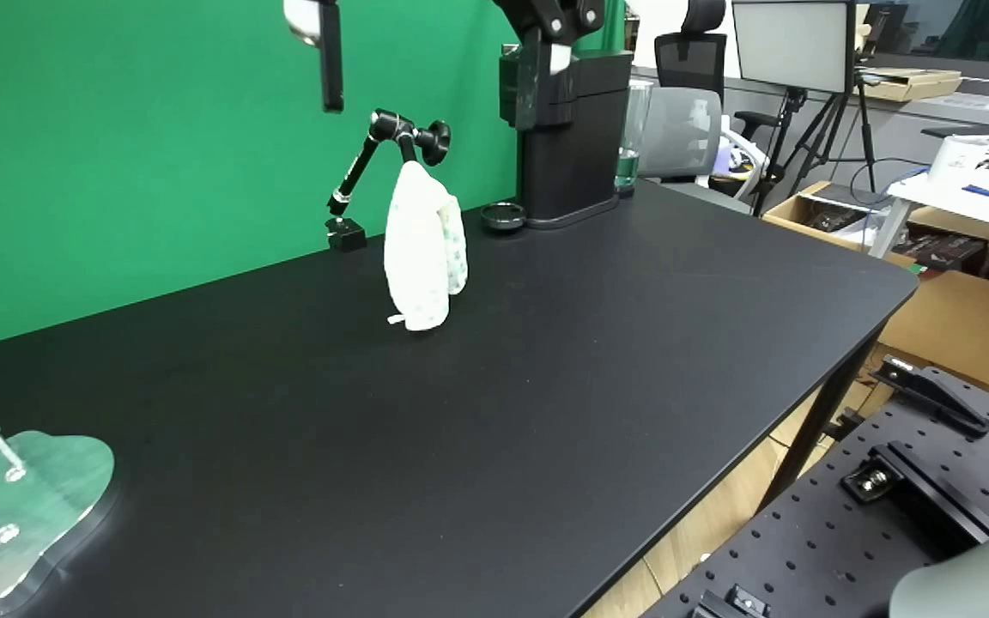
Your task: Remove the white cloth from the tripod stand
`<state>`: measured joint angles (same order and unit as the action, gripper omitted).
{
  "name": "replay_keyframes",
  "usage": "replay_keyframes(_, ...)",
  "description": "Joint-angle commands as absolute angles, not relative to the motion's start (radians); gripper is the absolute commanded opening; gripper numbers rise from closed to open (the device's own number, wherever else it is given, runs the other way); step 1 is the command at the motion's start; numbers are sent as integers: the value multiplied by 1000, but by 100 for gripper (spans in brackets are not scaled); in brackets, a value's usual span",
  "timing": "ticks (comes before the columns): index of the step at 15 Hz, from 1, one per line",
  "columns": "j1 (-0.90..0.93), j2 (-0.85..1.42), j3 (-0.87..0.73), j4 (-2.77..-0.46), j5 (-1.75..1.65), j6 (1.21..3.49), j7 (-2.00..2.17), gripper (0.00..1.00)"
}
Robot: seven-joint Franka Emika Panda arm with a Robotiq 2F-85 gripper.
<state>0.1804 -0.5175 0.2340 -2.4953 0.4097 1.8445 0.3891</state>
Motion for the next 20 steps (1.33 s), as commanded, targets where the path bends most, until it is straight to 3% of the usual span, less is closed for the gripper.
replay_keyframes(1, 124, -501, 241, -2504, 317, 1907, 410, 100)
replay_keyframes(12, 16, -140, 158, -2344, 28, 2131, 315, 100)
replay_keyframes(20, 39, 102, 101, -2151, -50, 2221, 325, 100)
